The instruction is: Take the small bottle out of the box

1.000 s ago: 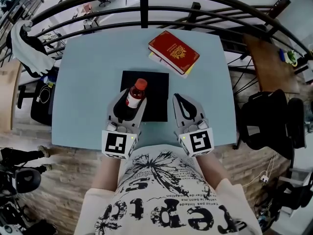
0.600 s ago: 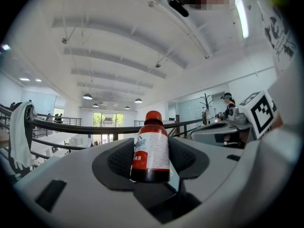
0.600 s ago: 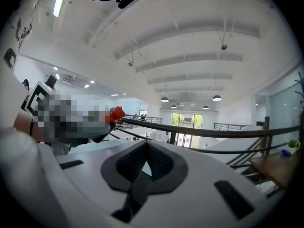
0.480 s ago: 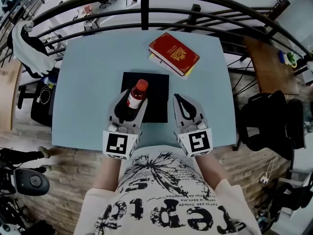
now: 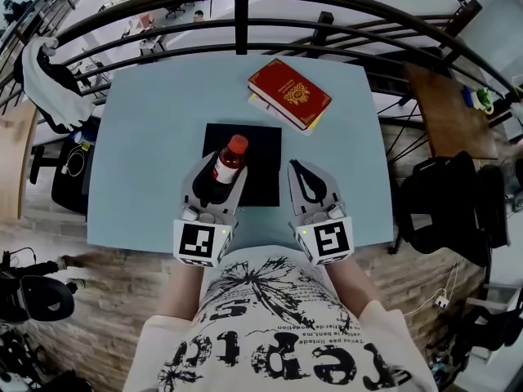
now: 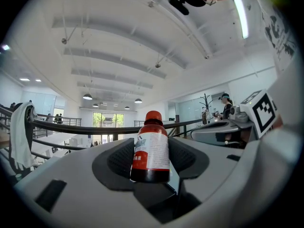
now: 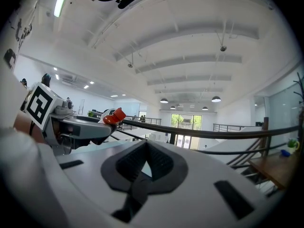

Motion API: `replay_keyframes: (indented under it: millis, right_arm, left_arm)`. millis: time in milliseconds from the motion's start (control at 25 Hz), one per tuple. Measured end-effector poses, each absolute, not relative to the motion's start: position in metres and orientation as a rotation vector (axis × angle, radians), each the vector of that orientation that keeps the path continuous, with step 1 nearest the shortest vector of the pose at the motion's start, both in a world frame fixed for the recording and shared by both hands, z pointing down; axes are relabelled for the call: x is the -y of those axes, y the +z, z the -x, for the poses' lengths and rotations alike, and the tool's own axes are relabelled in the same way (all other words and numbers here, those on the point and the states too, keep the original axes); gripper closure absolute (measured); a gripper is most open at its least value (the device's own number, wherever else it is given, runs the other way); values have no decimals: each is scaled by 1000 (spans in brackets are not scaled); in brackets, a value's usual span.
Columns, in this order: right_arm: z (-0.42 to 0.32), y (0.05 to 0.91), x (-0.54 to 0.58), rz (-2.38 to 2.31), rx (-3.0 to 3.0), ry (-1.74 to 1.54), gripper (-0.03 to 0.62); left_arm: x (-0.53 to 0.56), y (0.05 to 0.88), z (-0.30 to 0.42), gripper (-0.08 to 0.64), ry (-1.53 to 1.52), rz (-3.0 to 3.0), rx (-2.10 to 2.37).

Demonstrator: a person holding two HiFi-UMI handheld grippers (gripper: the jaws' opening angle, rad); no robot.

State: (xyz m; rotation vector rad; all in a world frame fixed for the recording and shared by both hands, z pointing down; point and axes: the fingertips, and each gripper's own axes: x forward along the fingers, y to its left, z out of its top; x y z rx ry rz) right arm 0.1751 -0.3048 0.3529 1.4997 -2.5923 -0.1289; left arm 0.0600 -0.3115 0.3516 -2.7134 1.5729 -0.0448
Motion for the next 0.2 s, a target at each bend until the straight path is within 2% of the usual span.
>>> replay_keyframes:
  millis: [200]
  right_arm:
    - [-176, 348, 304, -1505, 2596, -140, 584]
  left_arm:
    - [311, 349, -60, 327, -42, 2712, -1566]
